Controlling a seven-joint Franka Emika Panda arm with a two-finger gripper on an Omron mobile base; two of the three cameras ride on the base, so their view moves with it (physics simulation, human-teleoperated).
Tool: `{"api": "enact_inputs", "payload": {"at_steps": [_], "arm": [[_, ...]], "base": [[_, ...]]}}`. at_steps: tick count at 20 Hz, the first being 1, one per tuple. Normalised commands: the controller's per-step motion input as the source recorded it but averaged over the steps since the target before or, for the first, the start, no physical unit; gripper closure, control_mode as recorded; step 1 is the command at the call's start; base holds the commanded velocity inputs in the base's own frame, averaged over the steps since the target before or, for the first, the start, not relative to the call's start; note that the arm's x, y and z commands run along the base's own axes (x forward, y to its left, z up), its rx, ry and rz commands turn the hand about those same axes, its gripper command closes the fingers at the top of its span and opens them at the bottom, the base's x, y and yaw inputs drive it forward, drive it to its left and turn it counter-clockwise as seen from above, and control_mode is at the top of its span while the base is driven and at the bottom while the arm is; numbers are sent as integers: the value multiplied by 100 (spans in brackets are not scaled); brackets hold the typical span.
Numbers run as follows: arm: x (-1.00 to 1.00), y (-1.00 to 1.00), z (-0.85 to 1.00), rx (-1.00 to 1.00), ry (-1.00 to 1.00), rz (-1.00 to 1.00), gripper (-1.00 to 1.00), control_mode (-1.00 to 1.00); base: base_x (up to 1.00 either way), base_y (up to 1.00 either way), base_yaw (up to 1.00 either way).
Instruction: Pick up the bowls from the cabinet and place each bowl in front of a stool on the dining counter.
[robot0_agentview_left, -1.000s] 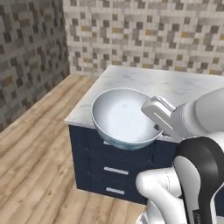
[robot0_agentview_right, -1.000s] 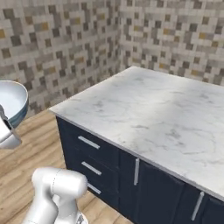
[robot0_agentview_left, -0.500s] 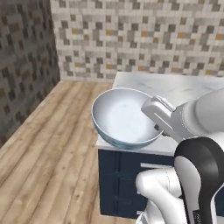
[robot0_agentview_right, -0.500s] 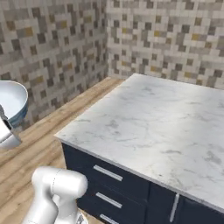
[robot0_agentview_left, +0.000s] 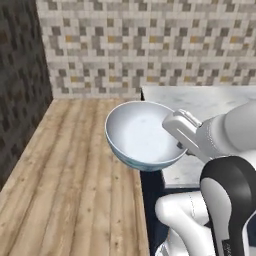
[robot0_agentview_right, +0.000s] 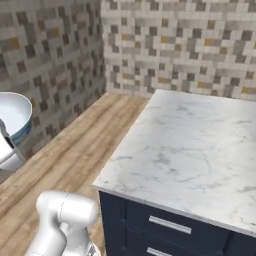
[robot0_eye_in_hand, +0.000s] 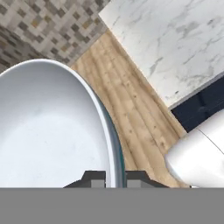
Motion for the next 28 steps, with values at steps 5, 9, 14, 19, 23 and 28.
{"api": "enact_inputs", "payload": {"at_steps": [5, 9, 14, 19, 23, 28], "arm": [[0, 0, 0, 0, 0, 0, 100, 100], [0, 0, 0, 0, 0, 0, 100, 100], [0, 0, 0, 0, 0, 0, 100, 100], [0, 0, 0, 0, 0, 0, 100, 100], [0, 0, 0, 0, 0, 0, 100, 100], [0, 0, 0, 0, 0, 0, 100, 100]], "base": [[72, 100, -41], [93, 100, -44], [100, 100, -44], [30, 100, -29], [30, 100, -12], [100, 99, -37]]}}
